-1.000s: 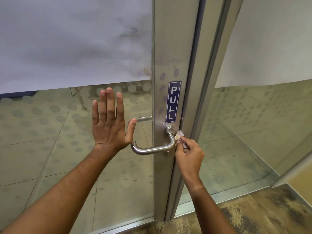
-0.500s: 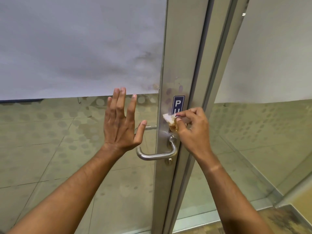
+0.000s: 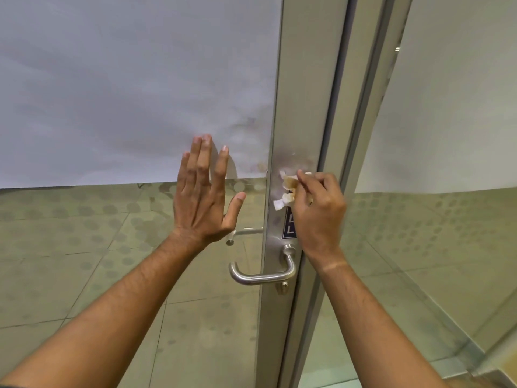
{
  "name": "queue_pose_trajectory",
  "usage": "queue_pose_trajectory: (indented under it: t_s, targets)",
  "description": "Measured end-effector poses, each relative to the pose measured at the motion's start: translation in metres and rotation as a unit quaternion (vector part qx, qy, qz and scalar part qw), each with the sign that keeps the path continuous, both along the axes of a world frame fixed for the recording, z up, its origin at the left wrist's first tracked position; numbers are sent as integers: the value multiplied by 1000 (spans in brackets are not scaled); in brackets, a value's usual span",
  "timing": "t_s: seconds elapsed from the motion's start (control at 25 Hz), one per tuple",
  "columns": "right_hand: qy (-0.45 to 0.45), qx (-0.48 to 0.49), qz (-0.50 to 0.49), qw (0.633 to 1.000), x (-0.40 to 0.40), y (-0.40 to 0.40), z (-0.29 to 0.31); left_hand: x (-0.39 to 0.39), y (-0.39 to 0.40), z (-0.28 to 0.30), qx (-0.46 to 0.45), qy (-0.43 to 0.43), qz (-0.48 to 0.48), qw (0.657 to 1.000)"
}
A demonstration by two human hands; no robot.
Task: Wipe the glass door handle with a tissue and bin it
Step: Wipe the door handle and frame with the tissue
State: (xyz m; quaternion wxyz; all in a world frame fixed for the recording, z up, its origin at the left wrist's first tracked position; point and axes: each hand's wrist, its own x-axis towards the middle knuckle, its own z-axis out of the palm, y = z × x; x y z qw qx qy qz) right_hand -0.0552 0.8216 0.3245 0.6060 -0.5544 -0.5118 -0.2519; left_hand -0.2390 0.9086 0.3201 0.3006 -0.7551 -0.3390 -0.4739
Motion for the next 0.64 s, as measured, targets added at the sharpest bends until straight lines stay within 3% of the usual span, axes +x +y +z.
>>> queue_pose_trajectory:
  t_s: [0.12, 0.36, 0.64]
  targets:
    - [-25, 3, -4, 1000, -5, 5, -13, -2, 5, -3, 2, 12, 5, 1000]
    - [-94, -108, 0, 990, -9, 16, -40, 1, 16, -8, 24, 11, 22, 999]
    - [-164, -108, -65, 978, 2, 20, -43, 3, 25, -13, 52, 11, 43, 998]
